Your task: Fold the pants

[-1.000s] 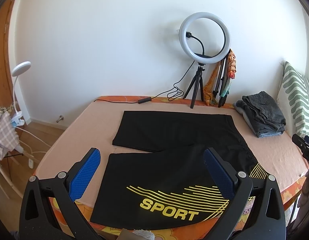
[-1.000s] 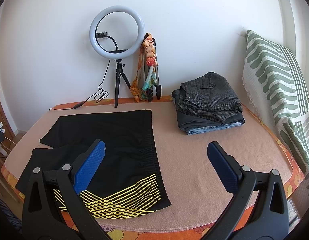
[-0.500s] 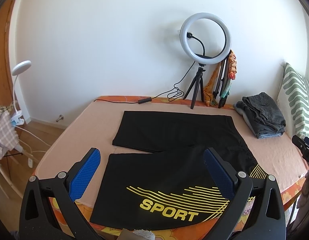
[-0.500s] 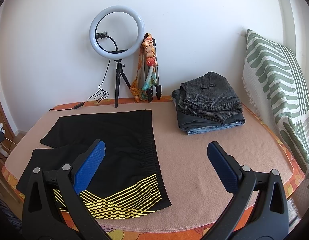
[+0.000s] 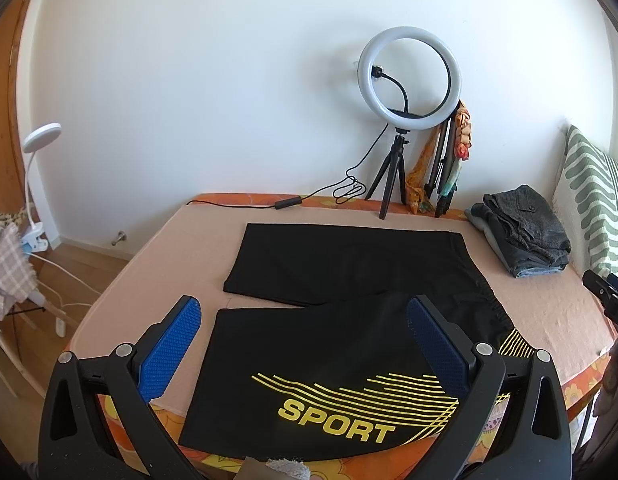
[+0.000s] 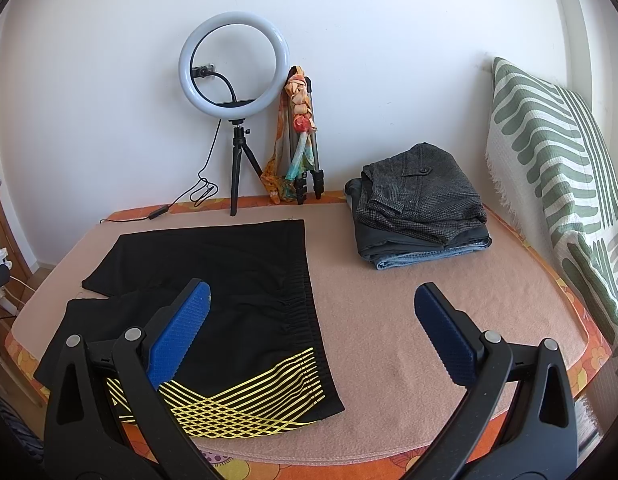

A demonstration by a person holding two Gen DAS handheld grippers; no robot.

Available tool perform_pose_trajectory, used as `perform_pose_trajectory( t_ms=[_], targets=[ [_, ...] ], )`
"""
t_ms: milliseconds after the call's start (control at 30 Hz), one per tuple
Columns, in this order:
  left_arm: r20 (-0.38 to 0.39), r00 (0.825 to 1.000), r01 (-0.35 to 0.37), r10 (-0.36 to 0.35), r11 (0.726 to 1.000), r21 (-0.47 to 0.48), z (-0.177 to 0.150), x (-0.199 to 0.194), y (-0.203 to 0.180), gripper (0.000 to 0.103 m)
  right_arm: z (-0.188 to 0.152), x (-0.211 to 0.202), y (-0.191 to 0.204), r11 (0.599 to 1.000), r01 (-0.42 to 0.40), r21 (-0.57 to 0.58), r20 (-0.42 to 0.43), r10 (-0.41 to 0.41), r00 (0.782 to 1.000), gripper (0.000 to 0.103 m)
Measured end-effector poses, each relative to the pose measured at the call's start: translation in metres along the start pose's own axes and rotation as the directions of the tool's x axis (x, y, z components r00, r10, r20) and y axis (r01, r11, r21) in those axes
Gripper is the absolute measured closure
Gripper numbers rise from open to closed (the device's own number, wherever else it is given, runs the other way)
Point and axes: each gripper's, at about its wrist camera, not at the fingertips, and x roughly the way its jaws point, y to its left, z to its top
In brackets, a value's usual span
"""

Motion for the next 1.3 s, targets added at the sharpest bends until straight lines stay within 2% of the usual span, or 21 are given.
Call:
perform_pose_trajectory(
  t_ms=[1067, 1300],
  targets=[
    [-0.006, 1.000, 0.001, -0.001, 1.000, 0.016, -0.0012, 0.0017, -0.0003, 0.001, -0.0006, 0.0017, -0.0005, 1.000, -0.004, 0.002, -0.004, 0.004, 1.000, 0.000],
    [0.001, 1.000, -0.029, 0.029, 0.999, 0.033, -0.0030, 0.0023, 0.0089, 0.001, -0.0057, 0.0030, 0.0038, 1.000, -0.025, 0.013, -0.016, 0.025, 1.000, 0.000]
  ],
)
